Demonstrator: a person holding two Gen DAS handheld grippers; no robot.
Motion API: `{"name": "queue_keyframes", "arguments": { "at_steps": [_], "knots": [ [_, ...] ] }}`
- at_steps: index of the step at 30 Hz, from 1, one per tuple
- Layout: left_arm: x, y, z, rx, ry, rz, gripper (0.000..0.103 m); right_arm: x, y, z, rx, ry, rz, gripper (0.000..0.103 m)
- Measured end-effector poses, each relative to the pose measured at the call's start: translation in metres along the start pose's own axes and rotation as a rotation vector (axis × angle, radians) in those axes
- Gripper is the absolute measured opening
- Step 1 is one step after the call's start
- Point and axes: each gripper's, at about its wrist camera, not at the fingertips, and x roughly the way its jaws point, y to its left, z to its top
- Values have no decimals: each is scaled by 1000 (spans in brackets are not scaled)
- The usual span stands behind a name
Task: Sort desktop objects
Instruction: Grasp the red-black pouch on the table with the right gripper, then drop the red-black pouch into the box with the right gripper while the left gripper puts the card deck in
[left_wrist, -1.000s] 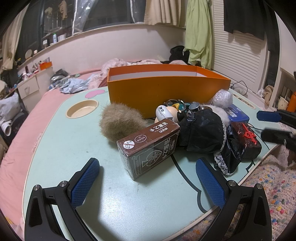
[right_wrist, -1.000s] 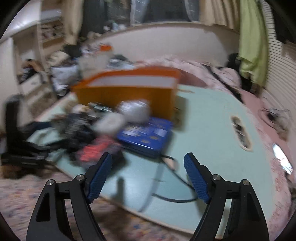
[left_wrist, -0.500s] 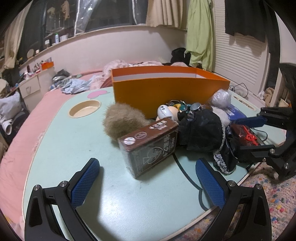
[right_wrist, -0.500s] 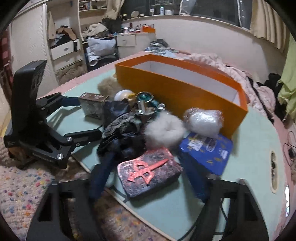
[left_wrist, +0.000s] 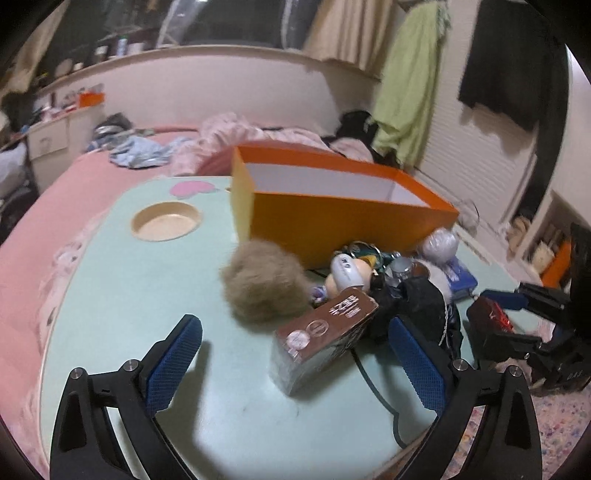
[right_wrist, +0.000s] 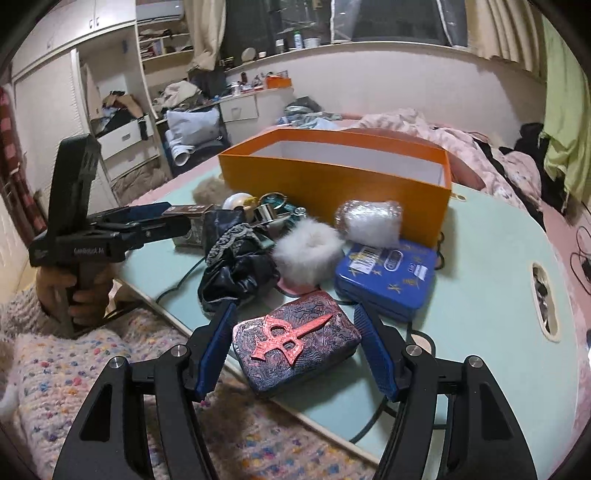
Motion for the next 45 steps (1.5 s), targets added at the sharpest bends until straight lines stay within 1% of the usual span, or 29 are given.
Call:
{"name": "queue_keyframes", "arguments": {
  "at_steps": [1,2,3,4,6,8,9,10,11,13,15,16,18,21,23,25,28,30,33,35,37,38,39,40,41,42,43,44,45],
  "knots": [
    [3,-2,2,13,18,-20,100,0,0,0,2,0,1,66],
    [3,-2,3,15,19,-30,100,3,2,3,3,4,2,66],
    [3,-4,2,17,11,-35,95,3,2,3,2,8,1,66],
    [2,-5,2,22,7,-38,89,5,4,6,0,9,0,66],
    [4,-7,1,42,25,-58,58,7,6,10,1,9,-1,66],
    [7,-8,0,50,56,-59,43,7,6,10,5,9,0,66],
    [5,-7,-2,54,57,-47,33,8,6,12,8,10,0,66],
    [2,-7,-4,53,57,-50,27,8,6,12,9,11,-2,66],
    [-1,-5,-6,45,64,-69,17,8,5,12,10,10,-4,66],
    [-7,-3,-11,31,63,-92,17,8,4,12,12,6,-7,66],
    [-14,-1,-14,37,46,-72,17,7,3,13,16,1,-8,66],
    [-20,0,-13,38,27,-49,17,6,3,13,18,-2,-10,66],
    [-31,5,-9,18,-7,-55,17,4,3,13,15,-13,-19,66],
    [-53,4,9,-1,-83,-86,17,0,4,15,8,-20,-25,66],
    [-64,-4,28,22,-136,-74,17,-5,3,22,12,-38,-19,66],
    [-62,-11,43,39,-143,-66,17,-12,2,35,20,-63,-4,66],
    [-44,-20,72,40,-122,-32,17,-19,2,68,11,-111,-7,66],
    [-30,-23,84,39,-103,-23,18,-15,2,93,-1,-118,-27,66],
    [2,-26,106,53,-77,11,18,9,-1,127,3,-77,-108,66],
    [30,-25,116,44,-34,93,18,37,-9,145,27,-18,-154,66],
    [48,-21,122,28,-5,89,19,59,-16,153,41,17,-184,66],
    [54,-19,124,15,6,88,29,70,-21,157,52,31,-204,66],
    [59,-15,125,-11,24,89,49,76,-25,159,62,38,-219,67],
    [60,-11,127,-48,23,93,53,84,-30,162,81,41,-232,67],
    [56,-9,126,-71,4,90,59,87,-34,163,97,39,-237,67],
    [50,-7,124,-86,-24,69,66,88,-37,164,110,34,-243,67],
    [41,-7,122,-90,-55,42,70,86,-41,163,133,16,-250,67],
    [35,-8,120,-87,-75,33,77,82,-42,162,144,2,-251,67],
    [27,-9,117,-79,-99,33,81,77,-43,161,154,-14,-251,68]
  ]
}}
